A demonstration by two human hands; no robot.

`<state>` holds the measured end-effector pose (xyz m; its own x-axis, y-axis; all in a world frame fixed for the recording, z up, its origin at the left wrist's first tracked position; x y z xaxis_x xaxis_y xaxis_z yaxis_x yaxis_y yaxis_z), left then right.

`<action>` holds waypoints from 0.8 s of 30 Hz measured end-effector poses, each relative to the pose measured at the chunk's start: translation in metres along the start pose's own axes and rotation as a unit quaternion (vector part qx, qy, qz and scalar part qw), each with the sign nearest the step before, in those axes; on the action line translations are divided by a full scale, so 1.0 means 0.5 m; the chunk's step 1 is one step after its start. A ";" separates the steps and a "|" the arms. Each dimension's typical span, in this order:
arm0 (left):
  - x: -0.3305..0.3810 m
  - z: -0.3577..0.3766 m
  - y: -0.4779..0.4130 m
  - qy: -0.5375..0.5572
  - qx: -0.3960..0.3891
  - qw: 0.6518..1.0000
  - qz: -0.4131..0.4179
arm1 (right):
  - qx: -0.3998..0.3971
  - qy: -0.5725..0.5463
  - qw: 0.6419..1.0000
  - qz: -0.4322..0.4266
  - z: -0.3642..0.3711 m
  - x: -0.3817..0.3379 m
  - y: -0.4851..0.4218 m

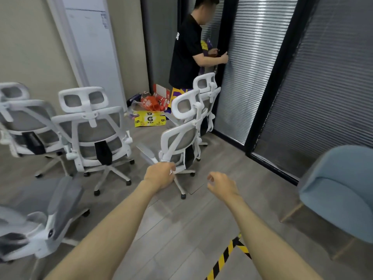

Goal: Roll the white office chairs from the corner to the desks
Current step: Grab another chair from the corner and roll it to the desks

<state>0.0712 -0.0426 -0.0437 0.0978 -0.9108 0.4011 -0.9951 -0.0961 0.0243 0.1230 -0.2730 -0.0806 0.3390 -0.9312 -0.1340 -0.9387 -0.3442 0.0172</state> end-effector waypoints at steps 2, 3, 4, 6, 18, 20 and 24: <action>-0.030 -0.010 -0.073 0.002 0.004 1.000 -0.001 | 0.003 0.005 1.000 -0.009 -0.005 -0.015 -0.077; -0.045 -0.016 -0.114 0.005 0.004 1.000 -0.001 | 0.005 0.008 1.000 -0.011 -0.010 -0.022 -0.119; -0.058 -0.023 -0.156 0.009 0.002 1.000 0.001 | 0.007 0.011 1.000 -0.010 -0.014 -0.027 -0.162; -0.081 -0.038 -0.242 0.019 0.000 1.000 0.004 | 0.015 0.012 1.000 -0.008 -0.022 -0.035 -0.247; -0.167 -0.119 -0.721 0.077 0.031 0.996 0.026 | 0.000 -0.004 1.000 0.021 -0.046 -0.026 -0.691; -0.160 -0.132 -0.783 0.086 0.046 0.994 0.040 | 0.002 -0.015 1.000 0.020 -0.055 -0.016 -0.749; -0.138 -0.153 -0.903 0.077 0.076 0.992 0.067 | 0.028 -0.036 0.999 0.001 -0.079 0.010 -0.866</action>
<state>0.5125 0.0943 -0.0123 -0.0499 -0.8490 0.5260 -0.9837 -0.0492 -0.1728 0.5334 -0.1333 -0.0496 0.3339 -0.9198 -0.2058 -0.9420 -0.3336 -0.0374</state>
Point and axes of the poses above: each hand's wrist, its own y-axis away from the middle knuckle, its own z-axis out of the palm, x = y × z, the point moved 7 cm from there along -y, towards the middle knuckle, and after that the axes turned 12 degrees about y, right-handed, at the moved point
